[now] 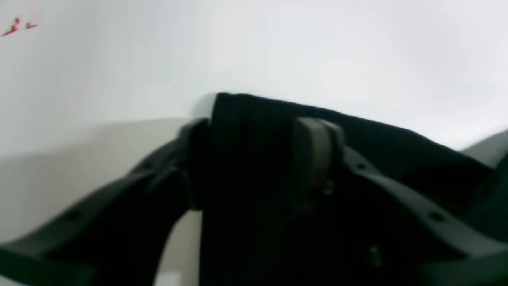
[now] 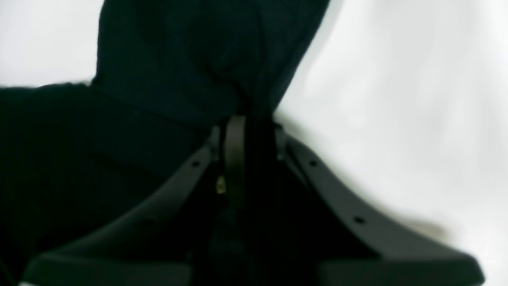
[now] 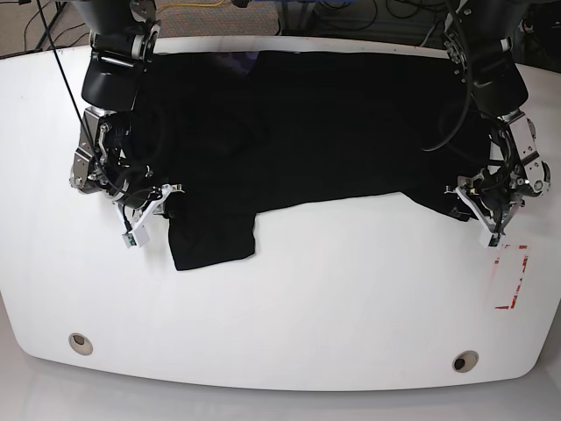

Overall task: Layout the t-shirt on the table in an organized manner, then fold the t-shirt properly
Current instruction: 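Grasp the shirt hem with both grippers, then fold the hem with both grippers over toward the collar edge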

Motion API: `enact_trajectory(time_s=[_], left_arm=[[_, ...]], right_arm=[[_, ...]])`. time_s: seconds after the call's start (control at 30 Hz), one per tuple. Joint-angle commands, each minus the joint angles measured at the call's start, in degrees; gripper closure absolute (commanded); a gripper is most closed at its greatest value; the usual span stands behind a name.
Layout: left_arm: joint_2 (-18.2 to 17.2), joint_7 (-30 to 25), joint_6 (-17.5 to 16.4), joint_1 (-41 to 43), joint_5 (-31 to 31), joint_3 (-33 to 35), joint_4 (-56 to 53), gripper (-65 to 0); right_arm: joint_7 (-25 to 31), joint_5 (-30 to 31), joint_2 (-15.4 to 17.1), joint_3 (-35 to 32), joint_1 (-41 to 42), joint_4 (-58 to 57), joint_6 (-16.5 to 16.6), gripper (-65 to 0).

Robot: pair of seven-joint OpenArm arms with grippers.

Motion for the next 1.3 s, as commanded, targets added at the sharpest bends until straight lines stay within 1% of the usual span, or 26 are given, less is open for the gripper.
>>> enact_trajectory(time_s=[0.0,0.03,0.07,0.13,0.17,0.23,0.33,0.5,0.7,0.83,0.97,1.17,1.27], left_arm=[[0.1,1.9,-0.3,-0.3,0.7,0.2,0.2,-22.9],[0.2,1.9,-0.3,-0.3,0.7,0.2,0.2,-21.9],[0.5,1.7,-0.3,-0.3,0.8,0.2,0.2,-18.9],[0.4,1.6,-0.3,-0.3,0.8,0.2,0.2,-12.1],[0.3,1.6,-0.3,-0.3,0.8,0.2,0.2,-7.5],[0.3,1.6,-0.3,-0.3,0.9,0.2,0.2,0.0],[0.3,1.6,-0.3,-0.3,0.8,0.2,0.3,0.0],[0.3,1.5,-0.3,-0.4,0.5,-0.4,1.0,0.0],[1.2,2.0,-0.3,-0.3,0.6,-6.6,7.2,0.0],[2.0,2.2,-0.3,-0.3,0.7,-7.8,9.2,0.0],[1.7,3.7,-0.3,-0.3,0.7,-7.9,10.7,0.0],[1.7,5.2,-0.3,0.3,0.6,-8.0,13.0,0.0],[1.7,5.2,-0.3,1.9,0.5,-8.0,15.4,0.0]], right_arm=[[0.8,0.6,0.7,0.1,1.1,0.8,0.1,-7.9],[0.8,0.6,0.7,0.1,1.1,0.8,0.1,-7.8],[0.8,0.6,0.7,0.1,1.1,0.8,0.1,-7.6],[0.8,0.6,0.7,0.1,1.1,0.8,0.1,-7.3],[0.8,0.6,0.7,0.1,1.1,0.8,0.1,-7.1],[0.8,0.6,0.8,0.1,1.1,0.8,0.1,-5.1],[0.8,0.6,0.8,0.1,1.1,0.8,0.1,0.0],[0.8,0.6,0.8,0.1,1.2,0.9,0.1,0.0],[0.6,0.6,1.0,0.1,1.3,2.8,0.1,0.0],[0.3,0.6,1.0,0.1,1.2,5.5,0.1,0.0],[-2.3,0.6,1.2,0.1,1.3,8.0,0.1,0.0],[-4.6,0.7,1.5,0.2,1.2,12.7,0.1,0.0],[-7.6,0.7,1.4,0.4,1.1,16.3,0.1,0.0]])
